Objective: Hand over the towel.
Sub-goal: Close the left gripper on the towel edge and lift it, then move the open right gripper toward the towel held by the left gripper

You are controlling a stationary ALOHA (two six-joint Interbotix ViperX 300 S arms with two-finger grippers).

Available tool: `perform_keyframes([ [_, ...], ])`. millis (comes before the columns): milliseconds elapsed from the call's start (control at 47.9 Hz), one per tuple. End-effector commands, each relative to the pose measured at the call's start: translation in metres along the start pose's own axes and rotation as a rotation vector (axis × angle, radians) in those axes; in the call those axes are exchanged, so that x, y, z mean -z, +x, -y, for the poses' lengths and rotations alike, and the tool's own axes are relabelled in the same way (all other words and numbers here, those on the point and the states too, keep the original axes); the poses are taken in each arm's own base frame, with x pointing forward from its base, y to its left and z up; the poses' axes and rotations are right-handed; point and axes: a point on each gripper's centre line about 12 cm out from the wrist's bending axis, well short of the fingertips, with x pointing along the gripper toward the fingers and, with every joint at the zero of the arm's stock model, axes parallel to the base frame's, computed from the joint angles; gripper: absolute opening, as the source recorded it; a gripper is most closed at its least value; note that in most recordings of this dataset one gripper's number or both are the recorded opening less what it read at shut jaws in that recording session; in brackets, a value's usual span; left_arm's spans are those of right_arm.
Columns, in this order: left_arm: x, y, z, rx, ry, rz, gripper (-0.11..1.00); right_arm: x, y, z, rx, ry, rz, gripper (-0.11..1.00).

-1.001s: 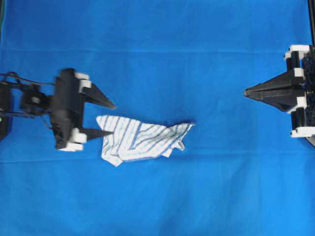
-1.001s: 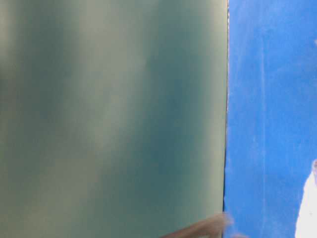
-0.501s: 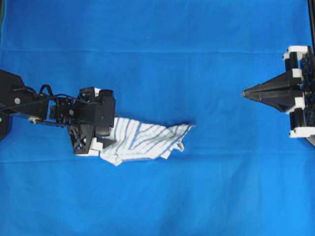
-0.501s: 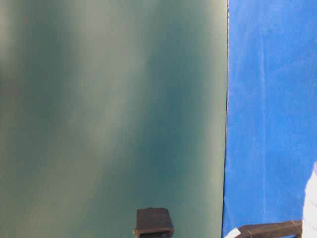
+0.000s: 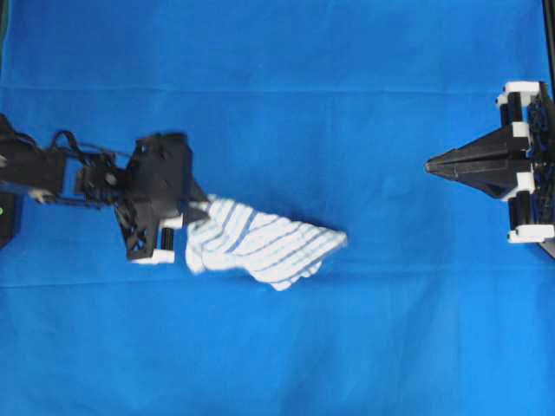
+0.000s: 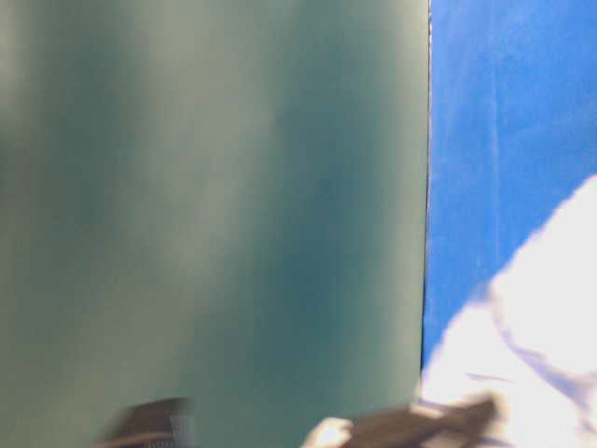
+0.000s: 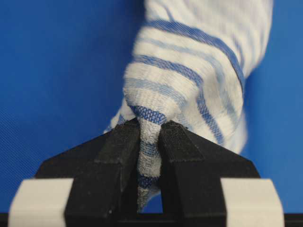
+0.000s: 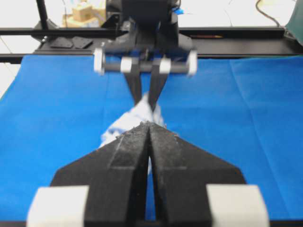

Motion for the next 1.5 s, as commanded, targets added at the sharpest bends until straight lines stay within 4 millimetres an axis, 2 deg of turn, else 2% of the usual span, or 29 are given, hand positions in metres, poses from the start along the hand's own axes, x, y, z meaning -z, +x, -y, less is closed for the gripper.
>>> perform_keyframes([
  [0, -0.040, -0.024, -0.009, -0.022, -0.013, 0.141, 0.05, -0.009, 0.002, 0.000, -0.002, 0.003, 0.025, 0.00],
  [104, -0.068, -0.047, -0.017, -0.046, -0.019, 0.246, 0.05, -0.009, 0.002, 0.000, -0.002, 0.001, 0.025, 0.00],
  [271, -0.098, -0.075, -0.018, -0.057, 0.012, 0.369, 0.05, -0.009, 0.002, 0.000, -0.002, 0.001, 0.026, 0.00],
  [396, -0.105, -0.080, -0.016, -0.052, 0.020, 0.412, 0.05, -0.009, 0.003, 0.000, -0.002, 0.003, 0.025, 0.00],
  [772, -0.105, -0.079, -0.015, -0.050, 0.019, 0.417, 0.05, -0.004, 0.014, 0.000, 0.000, 0.024, 0.051, 0.01],
  [835, -0.106, -0.079, -0.015, -0.051, 0.019, 0.420, 0.05, -0.002, 0.018, 0.001, 0.003, 0.036, 0.057, 0.11],
  [981, -0.107, -0.080, -0.015, -0.050, 0.020, 0.434, 0.05, 0.004, 0.038, 0.002, 0.008, 0.045, 0.059, 0.55],
  [1064, -0.108, -0.080, -0.014, -0.049, 0.021, 0.441, 0.05, 0.006, 0.055, 0.004, 0.019, 0.054, 0.071, 0.71],
  [1231, -0.109, -0.081, -0.014, -0.049, 0.021, 0.452, 0.05, 0.006, 0.092, 0.011, 0.046, 0.071, 0.076, 0.71],
  [1481, -0.109, -0.080, -0.014, -0.049, 0.022, 0.450, 0.05, 0.002, 0.163, 0.014, 0.050, 0.083, 0.067, 0.72],
])
